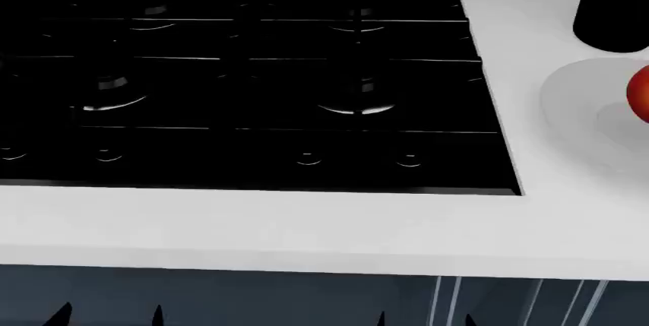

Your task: Pick the mango from the plate and place it in the pan.

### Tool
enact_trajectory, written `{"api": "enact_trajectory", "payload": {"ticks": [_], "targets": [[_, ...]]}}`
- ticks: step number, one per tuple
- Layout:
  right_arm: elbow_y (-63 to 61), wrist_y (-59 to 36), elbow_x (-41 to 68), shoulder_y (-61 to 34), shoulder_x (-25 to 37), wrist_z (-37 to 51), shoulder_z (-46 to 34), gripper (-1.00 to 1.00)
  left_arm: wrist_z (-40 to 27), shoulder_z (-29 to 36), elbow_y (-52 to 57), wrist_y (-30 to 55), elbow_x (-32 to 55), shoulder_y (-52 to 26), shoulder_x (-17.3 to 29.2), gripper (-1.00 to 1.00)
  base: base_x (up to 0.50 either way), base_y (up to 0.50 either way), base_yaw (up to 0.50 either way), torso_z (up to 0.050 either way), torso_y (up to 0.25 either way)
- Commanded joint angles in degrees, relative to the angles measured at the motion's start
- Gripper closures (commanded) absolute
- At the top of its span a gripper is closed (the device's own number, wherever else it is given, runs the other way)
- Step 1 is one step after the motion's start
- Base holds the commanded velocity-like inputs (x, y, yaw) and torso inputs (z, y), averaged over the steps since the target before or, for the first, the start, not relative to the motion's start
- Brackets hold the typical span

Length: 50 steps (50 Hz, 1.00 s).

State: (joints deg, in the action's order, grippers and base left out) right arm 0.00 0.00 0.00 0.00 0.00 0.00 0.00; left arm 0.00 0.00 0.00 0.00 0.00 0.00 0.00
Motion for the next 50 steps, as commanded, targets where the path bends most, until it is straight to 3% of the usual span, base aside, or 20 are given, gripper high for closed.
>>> {"api": "enact_trajectory", "payload": {"ticks": [1, 17, 50], "targets": [[-0.2, -0.2, 0.8, 0.0, 0.8, 1.1, -1.1, -1.0, -0.7, 0.7, 0.0, 0.1, 0.6, -0.1, 0.6, -1.0, 0.0, 0.0, 0.0, 0.0, 0.0], [-3.5, -3.8, 3.5, 1.6, 3.7, 2.6, -2.7, -1.0, -1.2, 4.7, 4.7, 1.5, 8.5, 2.8, 3.0, -1.0, 0.0, 0.0, 0.0, 0.002, 0.0], [-5.0, -5.4, 5.4, 1.9, 5.9, 5.2, -5.9, -1.0, -1.6, 7.4, 5.8, 4.2, 13.9, 2.6, 6.0, -1.0, 0.0, 0.0, 0.0, 0.05, 0.0]]}}
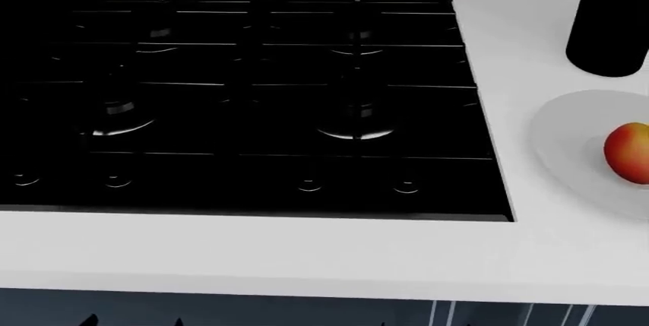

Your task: Pick the mango from the plate and place it in the pan.

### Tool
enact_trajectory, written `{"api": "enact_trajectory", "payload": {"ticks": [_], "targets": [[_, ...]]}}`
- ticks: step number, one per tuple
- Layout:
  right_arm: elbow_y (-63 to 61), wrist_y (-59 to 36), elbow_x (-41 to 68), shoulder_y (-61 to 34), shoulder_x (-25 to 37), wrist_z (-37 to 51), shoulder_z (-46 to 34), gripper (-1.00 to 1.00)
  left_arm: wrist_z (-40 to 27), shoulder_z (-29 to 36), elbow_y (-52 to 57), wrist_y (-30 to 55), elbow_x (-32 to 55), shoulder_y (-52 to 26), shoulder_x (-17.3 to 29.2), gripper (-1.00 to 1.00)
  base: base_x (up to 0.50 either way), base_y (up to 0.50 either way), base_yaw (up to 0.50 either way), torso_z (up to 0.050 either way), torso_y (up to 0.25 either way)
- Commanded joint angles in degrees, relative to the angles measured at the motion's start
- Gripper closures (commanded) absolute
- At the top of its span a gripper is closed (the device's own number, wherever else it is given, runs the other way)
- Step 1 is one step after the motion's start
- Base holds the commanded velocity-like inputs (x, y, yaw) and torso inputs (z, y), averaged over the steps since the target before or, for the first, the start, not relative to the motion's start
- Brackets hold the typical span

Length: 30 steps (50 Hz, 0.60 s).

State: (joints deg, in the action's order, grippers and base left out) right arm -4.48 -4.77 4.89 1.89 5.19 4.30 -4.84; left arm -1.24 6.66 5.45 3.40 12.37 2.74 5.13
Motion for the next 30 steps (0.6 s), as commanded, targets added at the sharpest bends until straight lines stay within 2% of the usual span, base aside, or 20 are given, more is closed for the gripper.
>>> {"api": "enact_trajectory", "payload": {"ticks": [1, 12, 14, 18, 19, 21, 24, 26, 30], "targets": [[-0.6, -0.8, 0.6, 0.0, 0.8, 0.9, -1.1, -1.0, -0.4, 0.9, 0.3, 0.7, 1.5, -0.1, 1.0, -1.0, 0.0, 0.0, 0.0, 0.05, 0.0], [-0.9, -1.0, 1.3, -0.3, 1.4, 1.8, -1.6, -1.0, -1.6, 1.2, 1.3, 1.1, 2.0, -0.4, 1.8, -1.0, 0.0, 0.0, 0.0, 0.05, 0.0], [-5.9, -5.7, 6.4, -0.1, 2.7, -1.5, -1.1, -1.0, -3.5, 0.0, 4.3, 0.3, 1.8, -0.4, 1.8, -1.0, 0.0, 0.0, 0.0, 0.05, 0.0], [-26.3, -22.2, 12.4, -0.5, 8.1, -0.4, 1.2, -1.0, -6.5, -2.4, 25.7, 16.5, 8.7, 0.6, 6.9, -1.0, 0.0, 0.0, 0.0, 0.008, 0.0], [-31.4, -26.5, 15.2, -1.6, 9.7, -0.4, 2.8, -1.0, -8.2, -4.0, 29.9, 21.6, 11.1, -0.7, 8.3, -1.0, 0.0, 0.0, 0.0, 0.0, 0.0], [-40.4, -41.0, 22.8, -6.9, 12.5, 2.5, 8.3, -1.0, -12.8, -8.8, 39.3, 34.3, 19.6, -6.1, 11.4, -1.0, 0.0, 0.0, 0.0, 0.0, 0.0], [-49.0, -56.9, 41.6, -15.1, 14.3, 5.9, 20.6, -1.0, -17.8, -14.7, 45.5, 48.0, 30.4, -13.2, 15.7, -1.0, 0.0, 0.0, 0.0, 0.0, 0.0], [-50.5, -62.6, 54.1, -19.2, 14.7, 10.0, 28.2, -1.0, -20.3, -16.8, 47.7, 52.9, 35.0, -16.8, 17.8, -1.0, 0.0, 0.0, 0.0, 0.0, 0.0], [-51.8, -66.4, 65.5, -25.8, 17.5, 16.2, 32.4, -1.0, -25.0, -20.5, 49.7, 59.2, 42.8, -22.5, 19.6, -1.0, 0.0, 0.0, 0.0, 0.0, 0.0]]}}
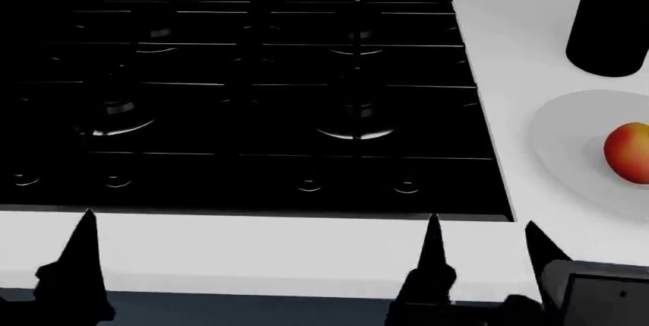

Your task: Pick the mango from the plate and place it in the pan.

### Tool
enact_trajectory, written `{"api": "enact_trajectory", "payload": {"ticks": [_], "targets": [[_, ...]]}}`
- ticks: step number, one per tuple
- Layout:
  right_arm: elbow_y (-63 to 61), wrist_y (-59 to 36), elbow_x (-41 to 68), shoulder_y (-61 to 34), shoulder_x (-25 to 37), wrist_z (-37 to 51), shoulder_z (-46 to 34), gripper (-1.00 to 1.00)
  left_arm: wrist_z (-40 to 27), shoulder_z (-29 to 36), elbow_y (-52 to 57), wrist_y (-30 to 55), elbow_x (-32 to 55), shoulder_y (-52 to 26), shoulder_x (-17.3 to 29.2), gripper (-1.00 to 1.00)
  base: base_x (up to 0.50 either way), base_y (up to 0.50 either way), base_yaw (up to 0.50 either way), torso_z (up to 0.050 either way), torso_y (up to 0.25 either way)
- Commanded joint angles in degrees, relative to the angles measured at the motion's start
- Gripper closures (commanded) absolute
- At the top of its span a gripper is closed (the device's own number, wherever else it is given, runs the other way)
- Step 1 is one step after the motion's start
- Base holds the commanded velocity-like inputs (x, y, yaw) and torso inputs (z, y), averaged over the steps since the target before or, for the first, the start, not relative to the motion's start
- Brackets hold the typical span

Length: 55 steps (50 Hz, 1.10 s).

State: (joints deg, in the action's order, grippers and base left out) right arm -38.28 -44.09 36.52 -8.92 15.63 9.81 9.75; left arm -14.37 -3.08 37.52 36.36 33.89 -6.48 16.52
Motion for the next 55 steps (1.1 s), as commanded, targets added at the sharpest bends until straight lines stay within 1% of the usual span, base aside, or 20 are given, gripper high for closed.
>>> {"api": "enact_trajectory", "payload": {"ticks": [1, 6, 7, 8, 11, 12, 13, 17, 25, 29, 35, 44, 47, 52, 53, 55], "targets": [[-18.0, -27.6, 36.0, -16.0, 7.6, 12.0, 18.0, -1.0, -13.0, -11.5, 18.2, 27.4, 23.1, -14.8, 8.6, -1.0, 0.0, 0.0, 0.0, 0.0, 0.0], [-17.5, -28.6, 41.5, -18.9, 9.2, 16.4, 18.4, -1.0, -17.7, -13.4, 18.7, 31.5, 30.5, -20.1, 9.9, -1.0, 0.0, 0.0, 0.0, 0.0, 0.0], [-17.2, -28.3, 44.5, -18.9, 8.8, 18.6, 18.8, -1.0, -18.2, -13.6, 18.3, 31.5, 30.6, -20.4, 9.8, -1.0, 0.0, 0.0, 0.0, 0.0, 0.0], [-18.2, -28.2, 43.6, -18.1, 8.6, 17.7, 18.5, -1.0, -18.2, -13.6, 18.4, 31.4, 30.5, -20.1, 9.7, -1.0, 0.0, 0.0, 0.0, 0.0, 0.0], [-17.7, -28.2, 43.7, -18.7, 8.5, 18.4, 17.8, -1.0, -19.1, -14.2, 18.5, 31.2, 31.8, -19.6, 9.3, -1.0, 0.0, 0.0, 0.0, 0.0, 0.0], [-17.4, -28.0, 43.9, -18.2, 7.8, 18.5, 17.5, -1.0, -18.8, -14.2, 18.9, 30.6, 31.3, -18.8, 9.2, -1.0, 0.0, 0.0, 0.0, 0.0, 0.0], [-18.1, -28.0, 41.5, -17.6, 7.5, 16.9, 16.5, -1.0, -18.6, -14.4, 18.9, 30.2, 31.0, -17.7, 9.0, -1.0, 0.0, -0.3, 0.0, 0.0, 0.0], [-17.7, -27.8, 41.4, -17.4, 7.6, 16.8, 16.2, -1.0, -19.3, -15.2, 19.1, 29.9, 32.0, -16.9, 9.2, -1.0, 0.0, -0.5, 0.0, 0.0, 0.0], [-17.5, -27.1, 41.7, -16.9, 8.2, 17.2, 16.3, -1.0, -20.1, -14.5, 19.0, 29.9, 32.9, -17.2, 9.8, -1.0, 0.0, -0.5, 0.0, 0.0, 0.0], [-17.4, -26.8, 42.3, -17.0, 8.4, 17.9, 16.4, -1.0, -18.9, -14.1, 18.9, 28.8, 31.4, -15.8, 9.9, -1.0, 0.0, -0.5, 0.0, 0.0, 0.0], [-17.6, -26.4, 42.3, -16.7, 8.4, 18.3, 16.2, -1.0, -19.3, -14.5, 18.7, 28.6, 32.5, -15.7, 10.5, -1.0, 0.0, -0.5, 0.0, 0.0, 0.0], [-17.7, -25.8, 42.3, -16.6, 9.1, 18.6, 16.1, -1.0, -19.1, -14.0, 18.5, 27.5, 31.7, -15.1, 10.8, -1.0, 0.0, -0.5, 0.0, 0.0, 0.0], [-18.1, -26.1, 40.0, -17.3, 10.0, 18.1, 14.8, -1.0, -18.7, -13.8, 18.4, 26.7, 30.8, -14.6, 10.6, -1.0, 0.0, 0.0, 0.0, 0.0, 0.0], [-16.3, -26.9, 42.7, -19.8, 11.3, 21.7, 14.4, -1.0, -19.2, -13.7, 18.3, 26.5, 31.2, -14.9, 10.8, -1.0, 0.0, 0.0, 0.0, 0.0, 0.0], [-16.5, -27.2, 40.3, -20.5, 11.9, 21.8, 13.4, -1.0, -19.1, -13.4, 18.5, 26.6, 31.0, -15.1, 11.1, -1.0, 0.0, 0.0, 0.0, 0.0, 0.0], [-15.5, -27.3, 41.1, -21.6, 12.2, 22.6, 13.4, -1.0, -20.7, -14.3, 18.2, 27.2, 32.9, -18.1, 12.1, -1.0, 0.47, 0.0, 0.0, 0.0, 0.0]]}}
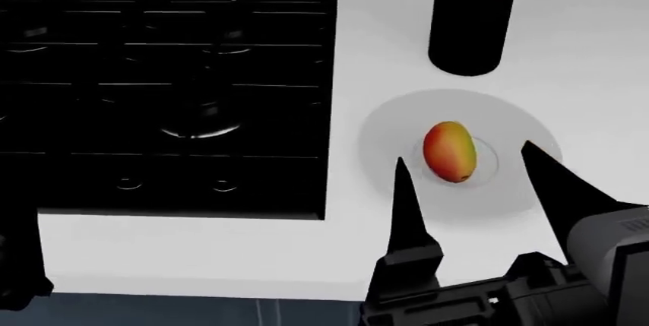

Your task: Pick the mango from the plate and place it in the pan.

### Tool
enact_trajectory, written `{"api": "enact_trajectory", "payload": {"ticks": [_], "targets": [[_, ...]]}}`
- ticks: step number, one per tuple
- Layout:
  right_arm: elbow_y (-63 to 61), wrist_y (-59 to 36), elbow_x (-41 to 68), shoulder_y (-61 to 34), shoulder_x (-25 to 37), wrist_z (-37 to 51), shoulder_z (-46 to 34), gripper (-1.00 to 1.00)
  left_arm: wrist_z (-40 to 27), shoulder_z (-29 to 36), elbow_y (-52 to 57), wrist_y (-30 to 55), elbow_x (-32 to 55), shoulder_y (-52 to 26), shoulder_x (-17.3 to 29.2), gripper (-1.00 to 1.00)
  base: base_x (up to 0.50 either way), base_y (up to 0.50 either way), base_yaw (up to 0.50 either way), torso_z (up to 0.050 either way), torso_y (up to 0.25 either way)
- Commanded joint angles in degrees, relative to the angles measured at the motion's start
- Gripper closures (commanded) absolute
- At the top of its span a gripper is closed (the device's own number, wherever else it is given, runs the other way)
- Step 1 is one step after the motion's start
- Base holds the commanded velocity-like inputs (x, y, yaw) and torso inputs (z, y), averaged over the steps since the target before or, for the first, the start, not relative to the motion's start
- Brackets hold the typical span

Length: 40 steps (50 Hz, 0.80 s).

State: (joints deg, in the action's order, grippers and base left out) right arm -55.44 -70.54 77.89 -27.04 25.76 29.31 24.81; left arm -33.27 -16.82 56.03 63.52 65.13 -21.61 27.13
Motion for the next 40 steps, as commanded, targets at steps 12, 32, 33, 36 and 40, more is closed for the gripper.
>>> {"api": "enact_trajectory", "payload": {"ticks": [12, 32, 33, 36, 40], "targets": [[3.5, -1.4, 1.0, -8.4, 3.3, 4.2, -4.5, -1.0, -3.2, 0.6, -1.2, 0.6, 2.6, -6.7, 3.0, -1.0, 0.5, 0.0, 0.0, 0.0, 0.0], [31.8, -8.5, 0.5, -38.9, 10.0, -10.7, -25.3, -1.0, -2.3, 1.3, -1.0, -2.0, 1.1, -5.8, 2.9, -1.0, 0.07, 0.0, 0.0, 0.0, 0.0], [33.1, -5.7, -5.8, -38.9, 11.2, -15.9, -29.4, -1.0, -1.9, 1.5, -1.3, -2.4, 0.3, -5.5, 2.7, -1.0, 0.0, 0.0, 0.0, 0.0, 0.0], [36.7, -5.0, -9.0, -38.6, 11.2, -17.3, -32.1, -1.0, -0.7, 2.0, -1.7, -3.3, -1.4, -4.6, 2.6, -1.0, 0.0, 0.0, 0.0, 0.0, 0.0], [40.7, -7.4, -8.3, -39.0, 10.9, -14.9, -32.0, -1.0, -0.4, 1.8, -1.7, -3.7, -1.4, -4.1, 2.9, -1.0, 0.0, 0.0, 0.0, 0.0, 0.0]]}}
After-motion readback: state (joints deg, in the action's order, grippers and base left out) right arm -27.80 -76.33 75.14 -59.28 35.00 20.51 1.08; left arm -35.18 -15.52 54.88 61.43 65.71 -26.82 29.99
